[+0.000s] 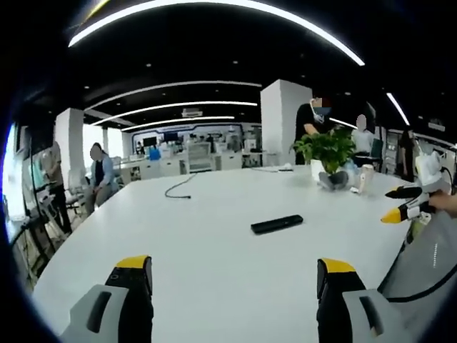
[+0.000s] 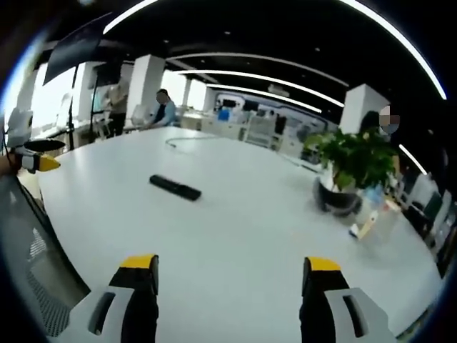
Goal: Press the specified remote control buttons in sequence, fully releasing each button before pressing the next.
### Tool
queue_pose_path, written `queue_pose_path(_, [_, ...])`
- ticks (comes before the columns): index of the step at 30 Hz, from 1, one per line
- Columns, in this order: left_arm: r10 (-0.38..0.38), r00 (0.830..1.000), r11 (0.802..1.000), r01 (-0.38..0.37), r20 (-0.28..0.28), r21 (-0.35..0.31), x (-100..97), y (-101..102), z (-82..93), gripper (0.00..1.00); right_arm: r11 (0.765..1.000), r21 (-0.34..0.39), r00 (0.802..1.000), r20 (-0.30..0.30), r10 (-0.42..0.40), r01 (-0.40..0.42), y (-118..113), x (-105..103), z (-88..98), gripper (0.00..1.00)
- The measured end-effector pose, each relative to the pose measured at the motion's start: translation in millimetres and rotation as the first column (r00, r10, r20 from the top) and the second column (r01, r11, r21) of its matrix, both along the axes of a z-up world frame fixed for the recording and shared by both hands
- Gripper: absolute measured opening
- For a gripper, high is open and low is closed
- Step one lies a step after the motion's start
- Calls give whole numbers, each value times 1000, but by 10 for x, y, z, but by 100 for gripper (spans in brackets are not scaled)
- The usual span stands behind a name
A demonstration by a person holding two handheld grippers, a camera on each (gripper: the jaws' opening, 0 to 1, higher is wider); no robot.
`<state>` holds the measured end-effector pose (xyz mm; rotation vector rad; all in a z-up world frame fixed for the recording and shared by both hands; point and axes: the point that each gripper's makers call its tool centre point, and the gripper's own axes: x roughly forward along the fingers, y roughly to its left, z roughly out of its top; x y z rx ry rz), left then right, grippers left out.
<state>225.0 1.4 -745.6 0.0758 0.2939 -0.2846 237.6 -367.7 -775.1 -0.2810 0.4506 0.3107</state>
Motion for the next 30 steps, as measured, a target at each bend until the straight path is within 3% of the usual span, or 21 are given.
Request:
queue_pose_path(3, [-1, 998, 1000, 0, -57, -9, -15, 8, -91, 100, 1000, 2, 1000, 0, 6, -6, 9, -2, -1, 81])
queue_pose_path(6, [-21, 991, 993, 5, -134, -119, -52, 2, -160, 100, 1000, 18, 1000, -1, 3, -3, 6, 1, 2, 81])
queue_pose_path(11, [-28, 985, 970, -14, -169, -243, -6, 27, -126, 100, 1000, 14, 998, -55, 6, -5, 10, -14, -98, 79])
queue_pose_path(14, [-47, 980, 959, -10, -193, -284, 35, 23, -97, 100, 1000, 14, 998, -51, 22, -22, 38, -17, -90, 79])
queue_pose_path(20, [-129, 974, 954, 70, -188, -291, 219, -124, 19, 97, 1000, 28, 998, -57, 11, -9, 24, -18, -96, 78])
queue_pose_path(22, [-151, 971, 936, 81, -184, -342, 306, -194, 79, 93, 1000, 25, 998, -70, -5, 7, -9, -25, -116, 78])
queue_pose_path(25, [-142, 980, 906, 71, -141, -418, 478, -259, 228, 96, 999, 41, 998, -65, -19, 22, -28, -24, -101, 77])
queue_pose_path(30, [-165, 976, 921, 102, -139, -375, 697, -374, 290, 100, 998, 59, 998, -51, -24, 27, -23, -14, -73, 78])
